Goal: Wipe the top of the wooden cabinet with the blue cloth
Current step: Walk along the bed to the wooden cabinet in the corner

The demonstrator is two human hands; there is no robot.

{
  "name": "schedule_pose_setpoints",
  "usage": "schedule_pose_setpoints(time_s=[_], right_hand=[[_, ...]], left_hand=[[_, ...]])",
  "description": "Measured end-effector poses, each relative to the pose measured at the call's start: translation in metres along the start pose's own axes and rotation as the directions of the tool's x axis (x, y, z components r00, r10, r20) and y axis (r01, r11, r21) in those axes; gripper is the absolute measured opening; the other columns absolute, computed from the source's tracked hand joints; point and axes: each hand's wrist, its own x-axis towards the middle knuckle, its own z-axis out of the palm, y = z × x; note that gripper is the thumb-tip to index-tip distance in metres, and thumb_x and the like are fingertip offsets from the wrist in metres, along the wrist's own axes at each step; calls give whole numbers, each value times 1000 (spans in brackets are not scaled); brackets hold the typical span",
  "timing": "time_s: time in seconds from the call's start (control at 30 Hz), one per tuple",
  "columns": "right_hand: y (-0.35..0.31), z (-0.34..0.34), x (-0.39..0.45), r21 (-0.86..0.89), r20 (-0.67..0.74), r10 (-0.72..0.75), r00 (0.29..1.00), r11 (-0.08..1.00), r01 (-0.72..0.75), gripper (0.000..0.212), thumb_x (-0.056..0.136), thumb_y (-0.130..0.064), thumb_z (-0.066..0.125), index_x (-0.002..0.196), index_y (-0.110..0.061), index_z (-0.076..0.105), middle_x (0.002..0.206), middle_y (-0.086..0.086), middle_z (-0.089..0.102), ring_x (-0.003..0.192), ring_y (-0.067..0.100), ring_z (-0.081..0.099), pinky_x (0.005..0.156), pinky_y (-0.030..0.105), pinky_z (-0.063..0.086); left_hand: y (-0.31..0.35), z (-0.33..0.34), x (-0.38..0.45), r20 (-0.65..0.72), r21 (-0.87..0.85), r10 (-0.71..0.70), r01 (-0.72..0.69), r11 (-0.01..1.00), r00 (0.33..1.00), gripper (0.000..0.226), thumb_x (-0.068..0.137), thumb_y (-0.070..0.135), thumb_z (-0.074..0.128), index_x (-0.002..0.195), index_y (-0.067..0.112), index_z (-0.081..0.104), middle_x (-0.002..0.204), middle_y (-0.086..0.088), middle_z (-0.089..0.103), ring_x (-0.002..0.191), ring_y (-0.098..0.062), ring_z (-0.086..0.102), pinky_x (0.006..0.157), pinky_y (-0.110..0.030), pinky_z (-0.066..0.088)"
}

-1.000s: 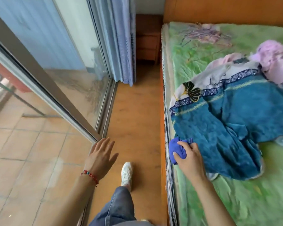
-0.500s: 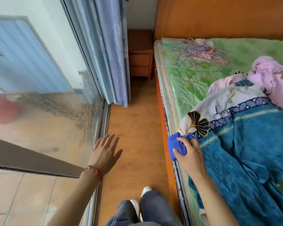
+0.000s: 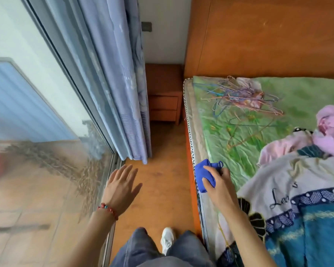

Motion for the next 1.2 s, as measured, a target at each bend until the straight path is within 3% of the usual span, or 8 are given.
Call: schedule_pose_setpoints(time_s=[0.13, 0.23, 0.63, 0.8, 0.9, 0.97, 1.1, 1.2], right_hand=[[-8, -3, 76, -30, 3, 48, 999, 998, -48, 37, 84, -17, 58, 121, -22, 54, 111, 14, 42, 84, 34, 56, 70, 35, 46], [-11, 2, 132, -36, -11, 49, 999, 998, -49, 36, 83, -17, 59, 119, -21, 56, 110, 13, 43, 82, 32, 57, 65, 33, 45], [-45, 5, 333, -78, -90, 153, 984, 984, -160, 37, 84, -20, 61, 121, -21, 54, 114, 13, 43, 85, 31, 57, 65, 32, 45], [-42, 3, 406, -49, -103, 193, 976, 979, -199, 39, 82, -19, 63, 120, -20, 55, 114, 16, 44, 86, 34, 58, 72, 36, 48], [-33, 5, 457, -68, -71, 185, 980, 979, -190, 40, 84, -20, 61, 123, -20, 52, 116, 14, 43, 86, 31, 58, 71, 32, 47], [-26, 7, 495, -48, -42, 183, 982, 982, -185, 40, 85, -19, 60, 124, -20, 51, 116, 14, 41, 90, 31, 56, 74, 32, 45], [-15, 4, 574, -22, -16, 158, 987, 987, -158, 38, 83, -18, 61, 120, -19, 53, 109, 15, 42, 87, 34, 53, 70, 33, 42], [-12, 3, 628, -5, 34, 114, 993, 993, -114, 36, 86, -22, 57, 122, -21, 51, 109, 11, 38, 84, 22, 43, 70, 30, 37]], left_hand=[[-10, -6, 80, -39, -6, 13, -13, 1000, 999, 57, 83, 49, 38, 105, 4, 66, 108, -17, 65, 100, -34, 61, 90, -39, 35], [-19, -3, 143, -41, -40, 33, -35, 999, 999, 62, 89, 53, 30, 105, 5, 66, 109, -16, 65, 100, -33, 61, 87, -41, 46], [-36, -8, 403, -4, -29, 274, -274, 961, 962, 55, 78, 43, 40, 103, 3, 68, 106, -16, 66, 97, -34, 63, 77, -46, 51], [-39, -3, 481, 15, -31, 290, -289, 957, 957, 63, 94, 48, 24, 104, 3, 68, 107, -16, 66, 99, -34, 63, 81, -46, 50], [-44, 8, 531, 32, -21, 252, -251, 968, 967, 64, 94, 47, 23, 105, 2, 67, 109, -17, 65, 101, -34, 62, 92, -43, 35], [-47, 14, 566, 70, -15, 204, -203, 979, 976, 58, 89, 44, 31, 104, 1, 67, 108, -18, 65, 100, -35, 62, 91, -43, 39], [-57, 18, 629, 146, 0, 101, -102, 995, 984, 73, 96, 50, 13, 105, 1, 66, 108, -18, 65, 100, -35, 61, 81, -50, 49], [-64, 17, 669, 171, 16, 20, -23, 1000, 985, 72, 96, 50, 13, 105, 2, 66, 107, -18, 65, 100, -35, 62, 81, -48, 49]])
